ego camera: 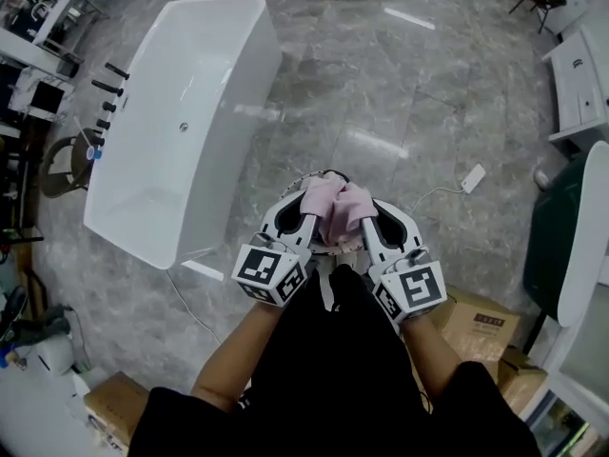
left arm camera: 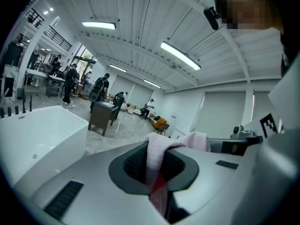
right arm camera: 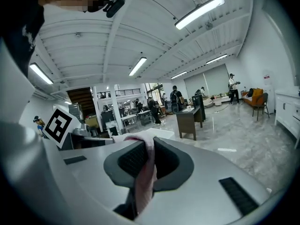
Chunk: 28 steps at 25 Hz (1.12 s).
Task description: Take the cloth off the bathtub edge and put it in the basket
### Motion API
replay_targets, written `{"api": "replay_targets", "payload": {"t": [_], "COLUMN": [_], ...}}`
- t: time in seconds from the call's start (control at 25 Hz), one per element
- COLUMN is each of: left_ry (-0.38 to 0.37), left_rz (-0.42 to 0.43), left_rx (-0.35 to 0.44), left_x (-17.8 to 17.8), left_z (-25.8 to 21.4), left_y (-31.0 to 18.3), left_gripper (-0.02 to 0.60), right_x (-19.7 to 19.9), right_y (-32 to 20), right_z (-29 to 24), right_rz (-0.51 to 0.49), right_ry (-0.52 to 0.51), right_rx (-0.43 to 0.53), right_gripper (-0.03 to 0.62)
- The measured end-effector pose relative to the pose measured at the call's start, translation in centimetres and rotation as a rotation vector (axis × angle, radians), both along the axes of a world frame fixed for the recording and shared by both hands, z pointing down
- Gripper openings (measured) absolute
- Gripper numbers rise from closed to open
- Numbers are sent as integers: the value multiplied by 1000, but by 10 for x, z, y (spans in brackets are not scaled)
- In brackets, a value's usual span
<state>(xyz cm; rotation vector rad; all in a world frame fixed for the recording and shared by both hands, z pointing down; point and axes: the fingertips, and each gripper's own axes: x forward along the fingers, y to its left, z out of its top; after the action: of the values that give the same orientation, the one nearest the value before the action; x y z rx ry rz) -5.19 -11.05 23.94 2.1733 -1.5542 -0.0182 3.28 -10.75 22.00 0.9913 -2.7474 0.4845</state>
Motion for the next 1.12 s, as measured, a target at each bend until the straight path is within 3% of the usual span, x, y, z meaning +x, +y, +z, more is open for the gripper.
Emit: {"api": "replay_targets", "payload": {"t": [0.36,0.72,0.92,1.12], "left_ry": [10,71,194,181], "left_rz": [27,44,28,33], "left_rx": [-138,-290,-409,-463], "left_x": [9,-2,-3,-5], "left_z": [89,188,243,291], "left_y": [-6,-3,7,13], "left_gripper": [38,38,38,38], "right_x": [16,-1,-3,-6], "right_y": [-8,0,5,5], "right_z": [75,153,203,252], "right_rz": [59,16,27,46], "right_ry": [102,214,262,275], "right_rx": [-101,-137,-189,-246], "right_gripper": [44,44,44,44]}}
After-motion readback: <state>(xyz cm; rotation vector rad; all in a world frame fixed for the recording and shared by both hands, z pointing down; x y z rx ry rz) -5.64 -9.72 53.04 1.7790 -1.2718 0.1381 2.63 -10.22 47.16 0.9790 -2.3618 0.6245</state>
